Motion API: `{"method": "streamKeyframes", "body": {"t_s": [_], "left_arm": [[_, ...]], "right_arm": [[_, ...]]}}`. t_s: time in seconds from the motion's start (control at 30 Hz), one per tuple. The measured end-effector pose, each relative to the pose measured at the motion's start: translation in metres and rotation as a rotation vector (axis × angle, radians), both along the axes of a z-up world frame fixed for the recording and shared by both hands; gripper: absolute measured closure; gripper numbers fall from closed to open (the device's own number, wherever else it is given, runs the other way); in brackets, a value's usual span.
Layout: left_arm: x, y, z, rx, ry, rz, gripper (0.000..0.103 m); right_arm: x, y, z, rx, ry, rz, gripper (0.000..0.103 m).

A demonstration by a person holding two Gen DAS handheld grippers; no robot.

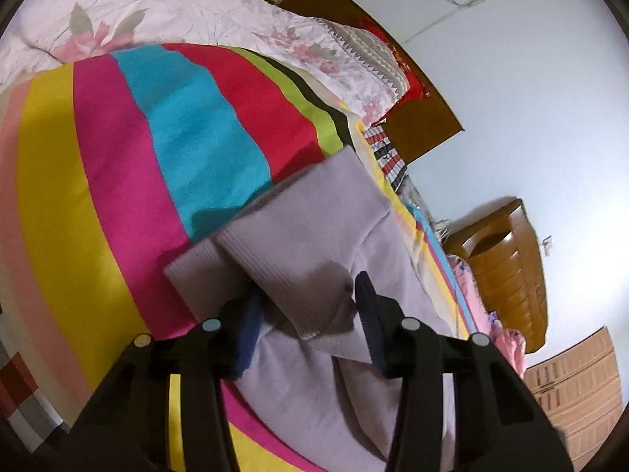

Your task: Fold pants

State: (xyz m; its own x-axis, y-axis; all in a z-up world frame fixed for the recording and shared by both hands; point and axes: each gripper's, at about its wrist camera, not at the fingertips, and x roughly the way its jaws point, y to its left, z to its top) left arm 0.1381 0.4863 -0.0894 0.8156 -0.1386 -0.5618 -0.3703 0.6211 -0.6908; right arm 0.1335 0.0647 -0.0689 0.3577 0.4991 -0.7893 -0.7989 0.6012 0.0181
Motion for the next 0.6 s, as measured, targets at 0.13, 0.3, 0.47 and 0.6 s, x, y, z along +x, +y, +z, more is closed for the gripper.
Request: {"method": "streamKeyframes", "body": {"t_s": [0.13,0.3,0.47,0.6], "left_arm": [[0.001,-0.004,0.002,0.041,0.02,0.007,0.063],[0.003,-0.01,0.008,0.075,0.031,0.005,0.076],[0.004,-0.016,0.015,0.108,0.044,0.024,0.083],[0.005,-0.015,0.018,0.118,0.047,0.022,0.083]], "right_arm": [[-0.016,-0.023,-0.002,0.009,-0.032,-0.022,0.071],[-0.038,-0.025,0.001,0.03,-0.079,0.06,0.074],[-0.04,-0.017,-0.01,-0.007,-0.091,0.084,0.079],[-0.041,-0.017,-0.014,-0.018,-0.083,0.097,0.079]]}}
